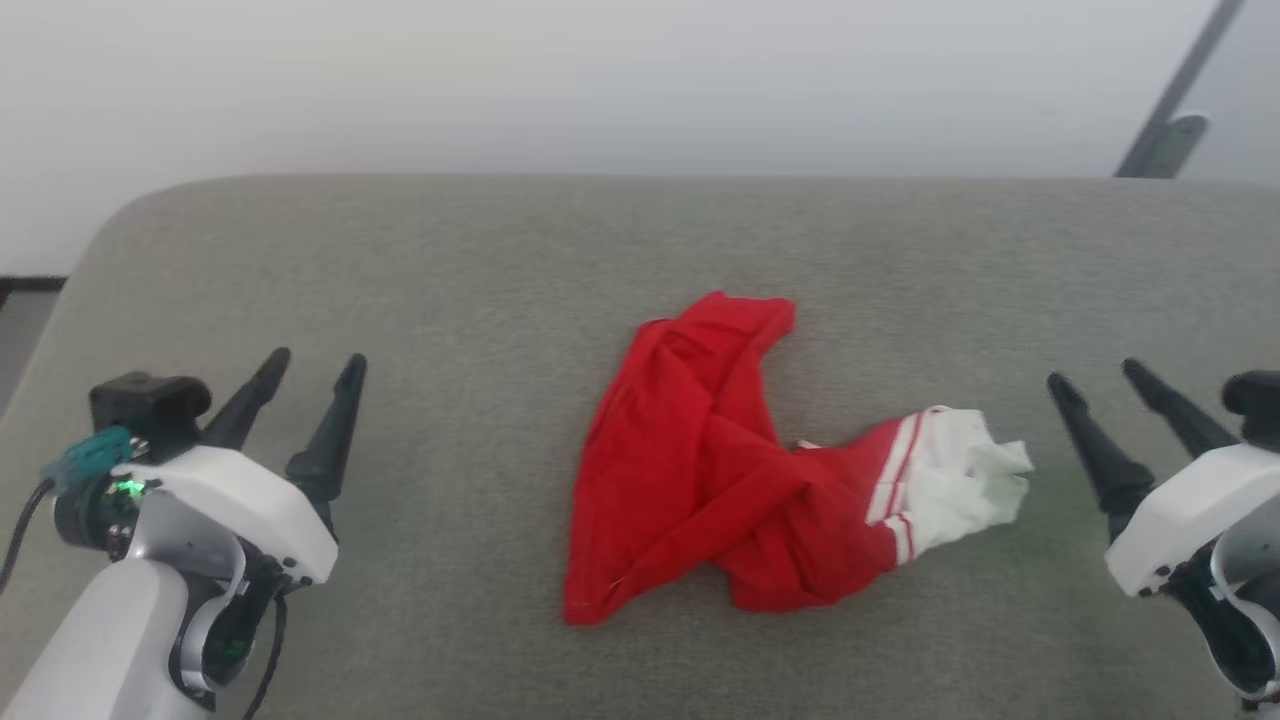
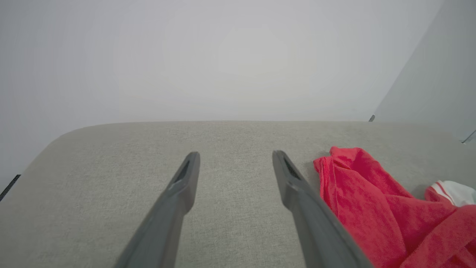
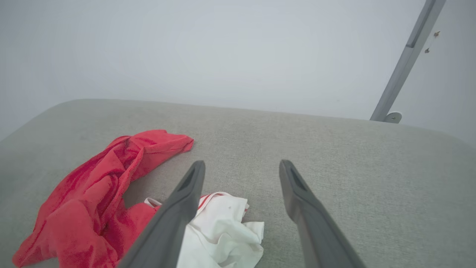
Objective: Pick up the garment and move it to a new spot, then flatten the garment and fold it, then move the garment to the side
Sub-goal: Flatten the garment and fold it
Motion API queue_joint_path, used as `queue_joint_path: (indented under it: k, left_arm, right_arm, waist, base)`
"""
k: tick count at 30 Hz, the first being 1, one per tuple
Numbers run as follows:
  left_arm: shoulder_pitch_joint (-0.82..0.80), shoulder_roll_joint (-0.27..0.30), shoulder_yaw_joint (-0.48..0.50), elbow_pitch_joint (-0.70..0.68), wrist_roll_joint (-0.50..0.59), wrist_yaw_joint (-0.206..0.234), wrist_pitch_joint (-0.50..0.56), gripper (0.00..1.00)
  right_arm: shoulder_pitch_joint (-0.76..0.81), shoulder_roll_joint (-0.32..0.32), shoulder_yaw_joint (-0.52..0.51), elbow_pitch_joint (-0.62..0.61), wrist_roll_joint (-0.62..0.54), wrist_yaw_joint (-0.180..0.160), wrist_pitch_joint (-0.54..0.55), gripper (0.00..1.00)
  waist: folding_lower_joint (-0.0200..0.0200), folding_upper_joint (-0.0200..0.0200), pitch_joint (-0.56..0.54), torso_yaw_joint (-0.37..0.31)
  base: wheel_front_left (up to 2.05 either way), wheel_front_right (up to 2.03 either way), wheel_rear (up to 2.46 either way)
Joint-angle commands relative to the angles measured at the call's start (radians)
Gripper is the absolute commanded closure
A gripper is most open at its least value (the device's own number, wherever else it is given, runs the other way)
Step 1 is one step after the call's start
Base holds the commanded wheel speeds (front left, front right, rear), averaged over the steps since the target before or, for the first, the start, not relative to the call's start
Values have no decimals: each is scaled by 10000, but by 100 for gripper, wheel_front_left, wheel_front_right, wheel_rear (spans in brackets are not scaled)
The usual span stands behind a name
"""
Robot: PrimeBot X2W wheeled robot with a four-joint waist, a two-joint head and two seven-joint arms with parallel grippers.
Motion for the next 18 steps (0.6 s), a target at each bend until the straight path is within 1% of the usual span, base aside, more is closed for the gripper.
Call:
queue_joint_path:
  k: [1, 5, 8, 12, 17, 18]
  left_arm:
    - [-209, 33, -74, -50, -102, -81, 260, 0]
    - [-569, 98, -327, -19, -281, -195, 1058, 0]
    - [-989, 73, -570, 96, -403, -271, 1750, 0]
    - [-1578, 55, -918, 404, -568, -349, 2812, 0]
    - [-2270, 54, -1368, 991, -691, -261, 4304, 0]
    - [-2270, 54, -1368, 991, -691, -261, 4304, 0]
  right_arm:
    - [-32, 201, -232, 109, -248, -12, -398, 0]
    - [-203, 698, -651, 368, -942, -9, -1264, 0]
    - [-321, 1055, -843, 645, -1327, -9, -1722, 0]
    - [-577, 1419, -934, 1057, -1648, -9, -1980, 0]
    - [-962, 1736, -761, 1464, -1767, -9, -2195, 0]
    - [-962, 1736, -761, 1464, -1767, -9, -2195, 0]
  waist:
    - [0, 0, -111, -347]
    - [0, 0, -102, -821]
    - [0, 0, -45, -1195]
    - [0, 0, 98, -1697]
    - [0, 0, 345, -2347]
    - [0, 0, 345, -2347]
  base:
    - [0, 0, 0]
    - [0, 0, 0]
    - [0, 0, 0]
    - [0, 0, 0]
    - [0, 0, 0]
    - [0, 0, 0]
